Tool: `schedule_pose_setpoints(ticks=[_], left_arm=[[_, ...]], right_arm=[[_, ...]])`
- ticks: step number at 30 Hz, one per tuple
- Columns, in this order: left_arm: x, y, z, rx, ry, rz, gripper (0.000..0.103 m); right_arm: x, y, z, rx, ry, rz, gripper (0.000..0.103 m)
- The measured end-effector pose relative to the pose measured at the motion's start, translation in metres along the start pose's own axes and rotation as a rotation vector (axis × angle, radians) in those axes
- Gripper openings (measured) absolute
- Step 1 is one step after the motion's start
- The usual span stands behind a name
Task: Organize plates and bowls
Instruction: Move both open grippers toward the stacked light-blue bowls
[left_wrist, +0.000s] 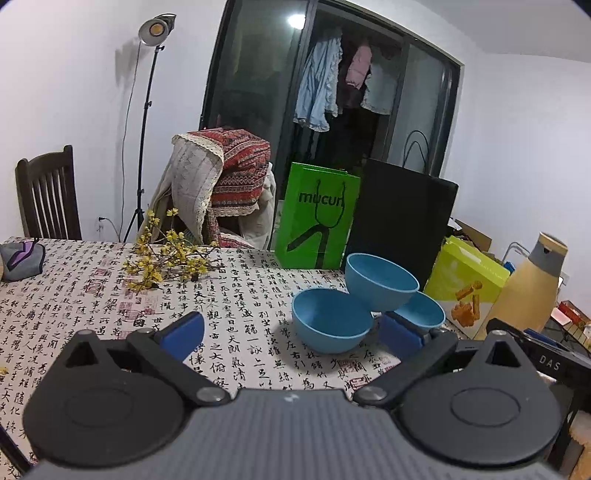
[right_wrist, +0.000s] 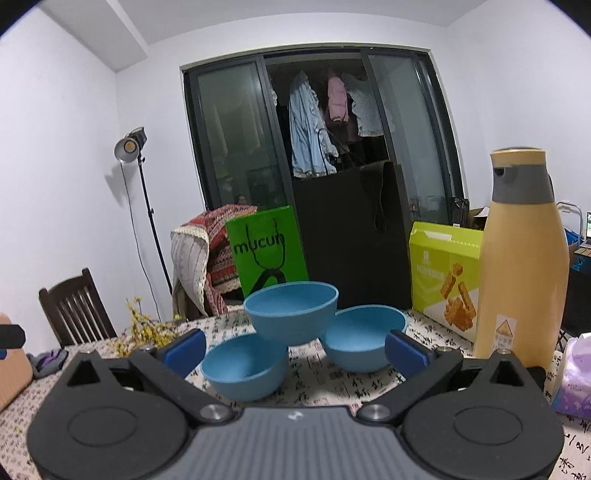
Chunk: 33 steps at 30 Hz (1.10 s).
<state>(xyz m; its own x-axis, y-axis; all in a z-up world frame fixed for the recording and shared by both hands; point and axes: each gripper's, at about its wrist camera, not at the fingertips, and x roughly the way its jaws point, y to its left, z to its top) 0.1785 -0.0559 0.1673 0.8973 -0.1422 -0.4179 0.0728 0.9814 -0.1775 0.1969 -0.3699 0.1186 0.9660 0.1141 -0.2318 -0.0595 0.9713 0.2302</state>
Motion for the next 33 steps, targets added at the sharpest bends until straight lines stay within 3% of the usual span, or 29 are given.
schedule_pose_setpoints(ticks=[15, 25, 33], left_arm=[[0.025, 0.002, 0.025, -0.042, 0.064, 0.023, 0.103], [0.061, 0.005, 0.033, -0.074, 0.12, 0.059, 0.103], [0.087, -0.015, 0.05, -0.058, 0.132, 0.058, 0.103]], right_arm=[[0.011, 0.014, 0.023, -0.024, 0.004, -0.023, 0.103], [0.047, 0.009, 0.031, -0.011, 0.041, -0.016, 0.103], [0.074, -0.004, 0.042, 0.024, 0.058, -0.032, 0.103]])
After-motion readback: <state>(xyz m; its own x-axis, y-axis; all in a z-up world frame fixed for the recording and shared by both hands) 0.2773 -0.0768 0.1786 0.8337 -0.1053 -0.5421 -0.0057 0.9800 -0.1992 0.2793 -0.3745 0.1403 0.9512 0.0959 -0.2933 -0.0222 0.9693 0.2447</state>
